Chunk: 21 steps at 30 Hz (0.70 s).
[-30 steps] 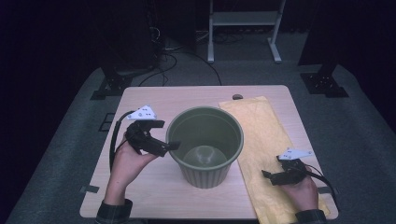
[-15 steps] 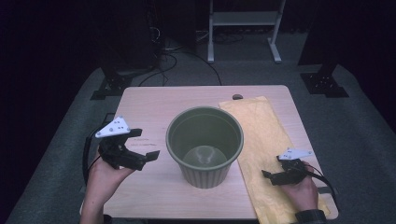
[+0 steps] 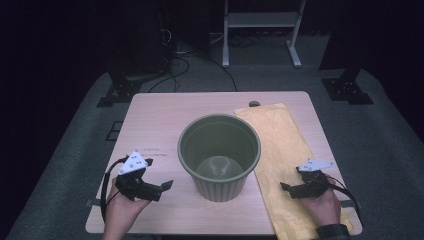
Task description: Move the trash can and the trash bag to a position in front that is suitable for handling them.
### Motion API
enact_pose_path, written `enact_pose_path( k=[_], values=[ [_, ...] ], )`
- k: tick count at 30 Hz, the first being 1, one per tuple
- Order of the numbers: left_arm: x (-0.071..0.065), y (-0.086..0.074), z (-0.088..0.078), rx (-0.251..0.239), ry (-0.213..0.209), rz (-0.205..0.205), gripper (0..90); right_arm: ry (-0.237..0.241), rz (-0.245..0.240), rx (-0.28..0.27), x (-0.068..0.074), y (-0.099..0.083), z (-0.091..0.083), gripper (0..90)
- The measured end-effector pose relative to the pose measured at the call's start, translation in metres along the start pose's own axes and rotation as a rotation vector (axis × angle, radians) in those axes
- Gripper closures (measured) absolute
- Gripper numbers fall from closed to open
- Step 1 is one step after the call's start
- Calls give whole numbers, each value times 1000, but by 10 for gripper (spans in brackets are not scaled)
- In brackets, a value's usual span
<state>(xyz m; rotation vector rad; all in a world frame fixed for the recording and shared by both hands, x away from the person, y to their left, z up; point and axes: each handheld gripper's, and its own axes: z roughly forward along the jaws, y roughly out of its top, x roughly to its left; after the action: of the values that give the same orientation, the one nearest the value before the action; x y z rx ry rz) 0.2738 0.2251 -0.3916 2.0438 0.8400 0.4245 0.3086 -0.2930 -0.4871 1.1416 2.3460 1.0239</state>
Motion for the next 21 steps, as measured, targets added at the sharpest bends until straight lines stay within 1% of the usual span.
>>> enact_pose_path(
  k=[3,5,7,8,11,13,15,16,18,21],
  values=[
    [1,-14,15,26,-4,5,0,1,-1,0,0,0,0,102],
    [2,-22,22,32,-11,1,0,1,-1,-1,0,0,0,102],
    [3,-29,30,33,-15,-13,0,1,0,-1,0,0,0,102],
    [4,-31,33,38,-14,-7,0,1,-1,-1,0,0,0,102],
    [6,-39,43,62,-15,-12,0,1,0,-1,0,0,0,103],
    [8,-45,49,87,-9,-15,0,1,0,-1,0,0,0,103],
    [9,-50,53,100,1,-9,0,1,0,-1,0,0,0,103],
    [10,-51,55,103,5,-14,0,1,0,-1,0,0,0,103],
    [12,-55,56,98,6,-18,0,1,0,0,0,0,0,103],
    [15,-61,61,114,0,-20,0,3,-2,0,0,0,0,103]
  ],
)
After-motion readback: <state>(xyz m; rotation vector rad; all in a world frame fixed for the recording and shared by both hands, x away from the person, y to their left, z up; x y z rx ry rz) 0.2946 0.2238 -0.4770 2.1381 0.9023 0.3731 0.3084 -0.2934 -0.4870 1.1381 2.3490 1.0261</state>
